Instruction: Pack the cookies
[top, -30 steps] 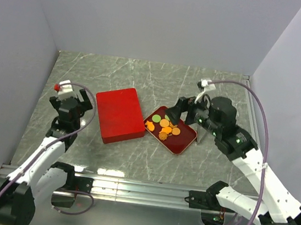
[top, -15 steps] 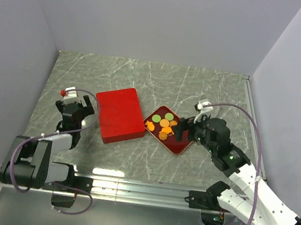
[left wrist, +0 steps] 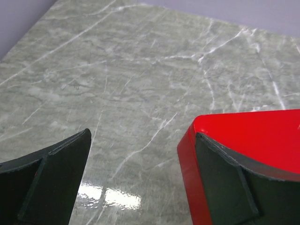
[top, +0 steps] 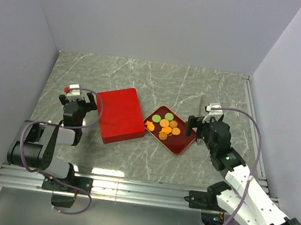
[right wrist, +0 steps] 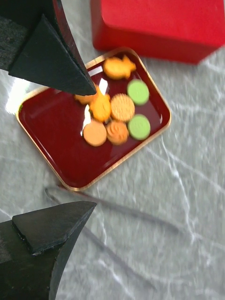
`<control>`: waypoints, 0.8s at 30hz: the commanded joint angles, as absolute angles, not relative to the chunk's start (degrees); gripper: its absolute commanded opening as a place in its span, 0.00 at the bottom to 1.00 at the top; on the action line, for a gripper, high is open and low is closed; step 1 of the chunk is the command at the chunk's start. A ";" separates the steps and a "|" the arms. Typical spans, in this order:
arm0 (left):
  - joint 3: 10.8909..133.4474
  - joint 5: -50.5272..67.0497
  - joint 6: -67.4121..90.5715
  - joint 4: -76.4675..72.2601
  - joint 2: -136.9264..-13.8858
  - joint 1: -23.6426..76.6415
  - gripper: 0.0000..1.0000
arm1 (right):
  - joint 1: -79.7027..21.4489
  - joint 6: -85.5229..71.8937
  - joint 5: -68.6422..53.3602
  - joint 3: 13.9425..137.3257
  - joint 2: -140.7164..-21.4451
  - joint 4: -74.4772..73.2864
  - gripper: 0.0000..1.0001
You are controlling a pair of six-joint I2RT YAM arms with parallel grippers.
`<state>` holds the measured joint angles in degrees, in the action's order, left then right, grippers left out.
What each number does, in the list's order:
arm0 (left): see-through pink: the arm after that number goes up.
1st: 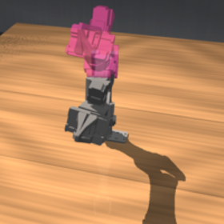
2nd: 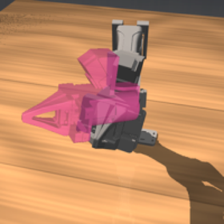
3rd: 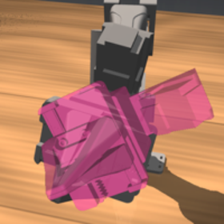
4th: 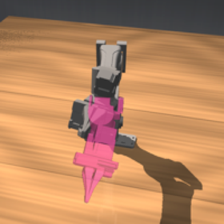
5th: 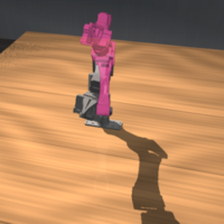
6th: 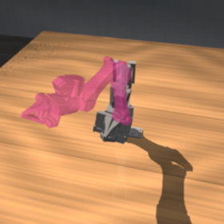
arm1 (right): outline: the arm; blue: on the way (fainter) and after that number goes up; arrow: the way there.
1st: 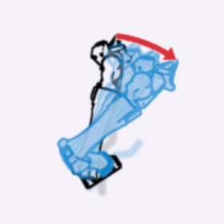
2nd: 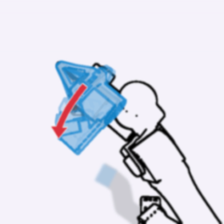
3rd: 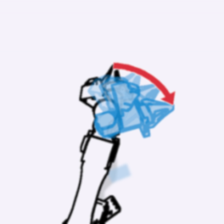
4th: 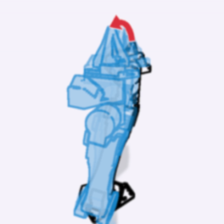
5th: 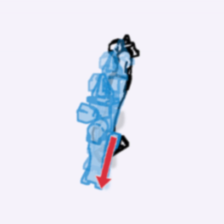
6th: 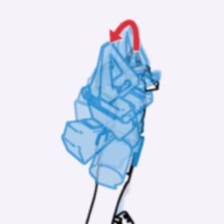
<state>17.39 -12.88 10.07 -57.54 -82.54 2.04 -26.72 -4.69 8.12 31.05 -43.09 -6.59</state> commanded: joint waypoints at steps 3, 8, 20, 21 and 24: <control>14.23 -9.14 8.52 -69.64 -83.59 1.58 0.99 | -21.80 -1.58 16.87 24.97 -46.22 9.74 1.00; 13.89 -9.05 8.53 -70.13 -83.58 1.49 0.99 | -18.02 -0.62 18.19 20.23 -51.57 23.61 1.00; 14.06 -8.88 8.53 -69.78 -83.58 1.41 1.00 | -9.68 -3.34 14.86 22.73 -69.76 35.45 1.00; 14.15 -8.88 8.61 -69.79 -83.67 1.41 1.00 | -9.41 -3.17 14.42 23.89 -71.26 34.90 1.00; 14.15 -8.88 8.53 -69.52 -83.58 1.41 0.99 | -8.44 -2.73 11.70 26.54 -75.14 37.78 1.00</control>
<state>14.11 -10.11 9.04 -65.78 -83.79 1.67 -9.41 -2.35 14.37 23.05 -72.97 31.11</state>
